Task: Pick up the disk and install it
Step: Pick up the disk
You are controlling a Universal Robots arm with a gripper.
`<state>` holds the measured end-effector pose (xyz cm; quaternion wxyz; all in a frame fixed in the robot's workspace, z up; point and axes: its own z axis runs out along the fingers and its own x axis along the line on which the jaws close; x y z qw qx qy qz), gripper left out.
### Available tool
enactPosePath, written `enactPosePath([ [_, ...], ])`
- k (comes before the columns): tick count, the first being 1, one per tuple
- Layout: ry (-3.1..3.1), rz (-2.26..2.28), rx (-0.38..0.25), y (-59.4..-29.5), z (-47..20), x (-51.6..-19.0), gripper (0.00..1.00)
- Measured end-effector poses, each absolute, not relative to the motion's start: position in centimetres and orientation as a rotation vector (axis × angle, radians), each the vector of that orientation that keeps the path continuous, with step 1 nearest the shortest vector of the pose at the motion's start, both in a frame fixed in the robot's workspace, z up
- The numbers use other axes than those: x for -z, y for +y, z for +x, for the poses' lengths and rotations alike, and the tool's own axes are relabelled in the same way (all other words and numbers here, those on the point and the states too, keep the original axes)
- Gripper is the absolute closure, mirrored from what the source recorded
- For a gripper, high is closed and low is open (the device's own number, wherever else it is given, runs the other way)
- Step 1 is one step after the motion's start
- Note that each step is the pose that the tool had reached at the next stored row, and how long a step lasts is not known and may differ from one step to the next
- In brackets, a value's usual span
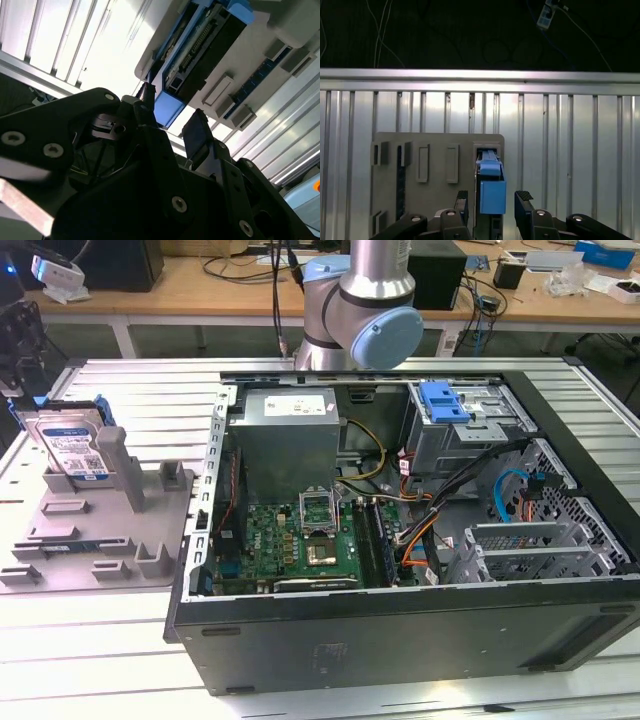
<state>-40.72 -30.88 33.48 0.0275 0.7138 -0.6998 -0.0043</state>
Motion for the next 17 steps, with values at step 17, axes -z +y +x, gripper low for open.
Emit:
enactPosePath([
  [17, -2.181, 2.186, 0.016, -30.9, -40.7, -32.3, 0.50],
])
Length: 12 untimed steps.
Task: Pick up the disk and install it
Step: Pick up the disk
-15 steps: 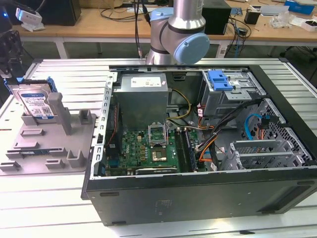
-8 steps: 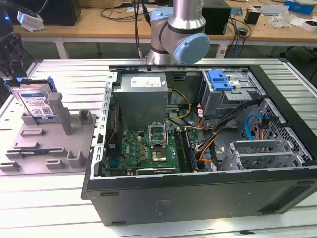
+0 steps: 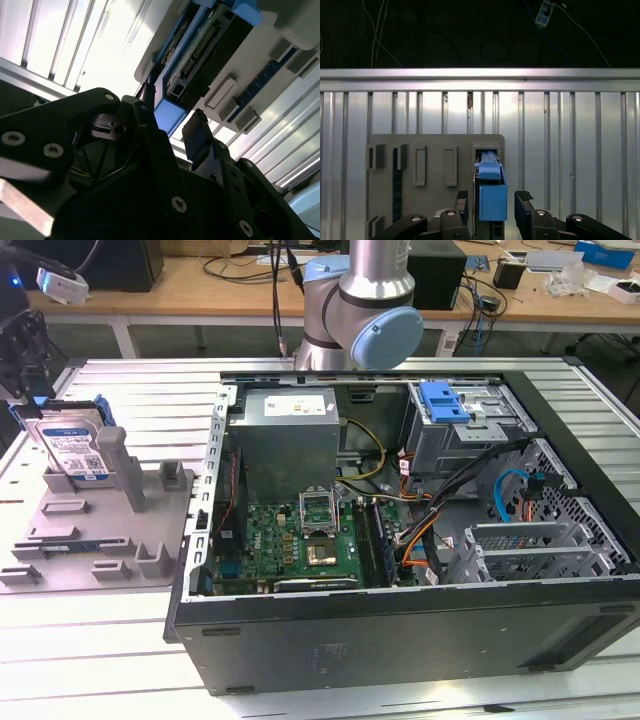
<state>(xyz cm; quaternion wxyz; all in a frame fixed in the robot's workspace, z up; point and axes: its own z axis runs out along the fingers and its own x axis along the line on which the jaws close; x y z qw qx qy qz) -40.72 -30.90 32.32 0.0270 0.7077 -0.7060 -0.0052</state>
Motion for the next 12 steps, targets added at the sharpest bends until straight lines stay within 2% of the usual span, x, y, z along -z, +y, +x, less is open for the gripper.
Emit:
enactPosePath([
  [12, -2.189, 2.179, 0.017, -30.90, -40.76, -31.59, 0.50],
])
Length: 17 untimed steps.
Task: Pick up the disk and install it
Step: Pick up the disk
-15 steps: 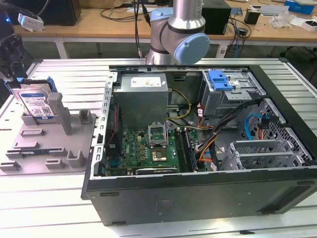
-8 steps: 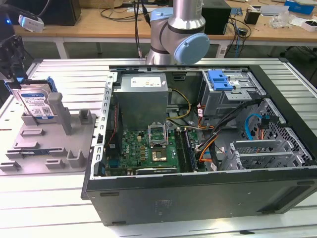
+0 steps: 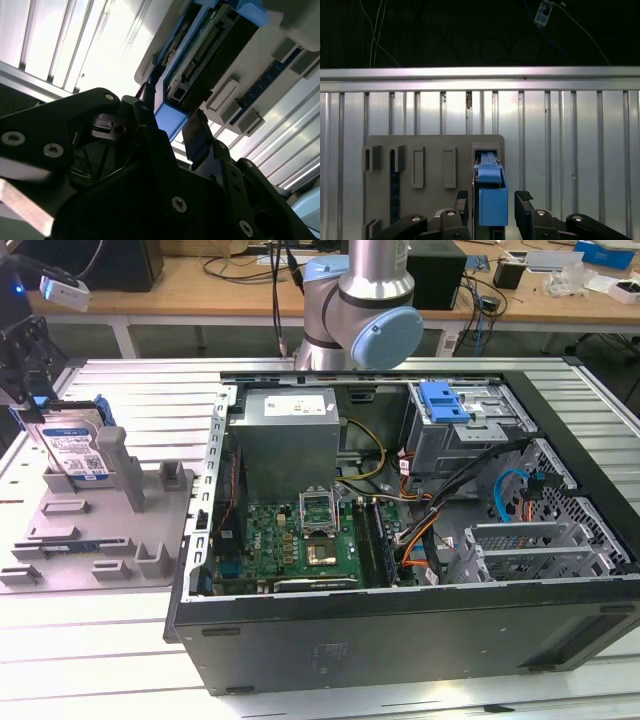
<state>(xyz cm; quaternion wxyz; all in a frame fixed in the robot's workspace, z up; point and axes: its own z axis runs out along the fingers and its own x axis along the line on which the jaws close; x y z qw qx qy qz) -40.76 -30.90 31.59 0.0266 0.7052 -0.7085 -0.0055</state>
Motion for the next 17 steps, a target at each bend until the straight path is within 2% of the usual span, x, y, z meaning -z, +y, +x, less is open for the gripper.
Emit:
enactPosePath([
  [17, -2.203, 2.165, 0.018, -30.91, -40.80, -30.89, 0.50],
])
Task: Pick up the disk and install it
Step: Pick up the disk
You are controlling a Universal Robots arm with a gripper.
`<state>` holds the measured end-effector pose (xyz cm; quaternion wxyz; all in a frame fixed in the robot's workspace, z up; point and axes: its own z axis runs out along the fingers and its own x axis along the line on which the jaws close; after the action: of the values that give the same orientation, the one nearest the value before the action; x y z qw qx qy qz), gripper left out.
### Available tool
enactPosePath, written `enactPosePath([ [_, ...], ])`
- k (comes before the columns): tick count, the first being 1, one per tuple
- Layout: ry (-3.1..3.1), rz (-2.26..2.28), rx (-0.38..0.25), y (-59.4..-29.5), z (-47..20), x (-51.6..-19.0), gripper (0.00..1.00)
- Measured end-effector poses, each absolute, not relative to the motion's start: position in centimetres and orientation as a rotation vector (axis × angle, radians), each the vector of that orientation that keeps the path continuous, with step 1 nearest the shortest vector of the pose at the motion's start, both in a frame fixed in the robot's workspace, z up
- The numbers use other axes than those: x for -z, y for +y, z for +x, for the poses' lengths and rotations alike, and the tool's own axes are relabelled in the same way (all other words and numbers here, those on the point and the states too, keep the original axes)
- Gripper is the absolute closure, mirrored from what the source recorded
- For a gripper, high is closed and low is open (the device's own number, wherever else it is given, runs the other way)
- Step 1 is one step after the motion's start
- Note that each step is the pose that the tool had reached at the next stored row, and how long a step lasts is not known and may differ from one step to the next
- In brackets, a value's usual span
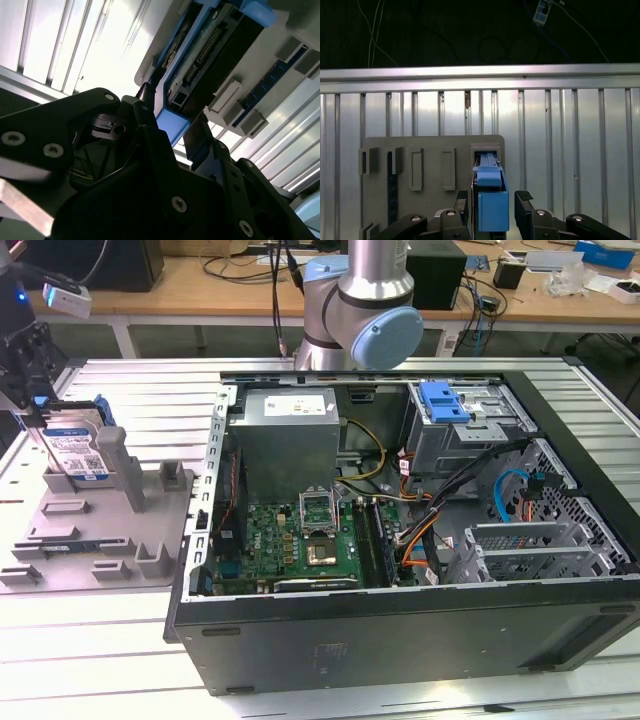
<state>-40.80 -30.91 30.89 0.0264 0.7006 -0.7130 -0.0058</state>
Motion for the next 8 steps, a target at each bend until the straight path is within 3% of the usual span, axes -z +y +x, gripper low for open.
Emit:
enactPosePath([
  [8, -2.211, 2.158, 0.019, -30.90, -40.85, -30.64, 0.50],
])
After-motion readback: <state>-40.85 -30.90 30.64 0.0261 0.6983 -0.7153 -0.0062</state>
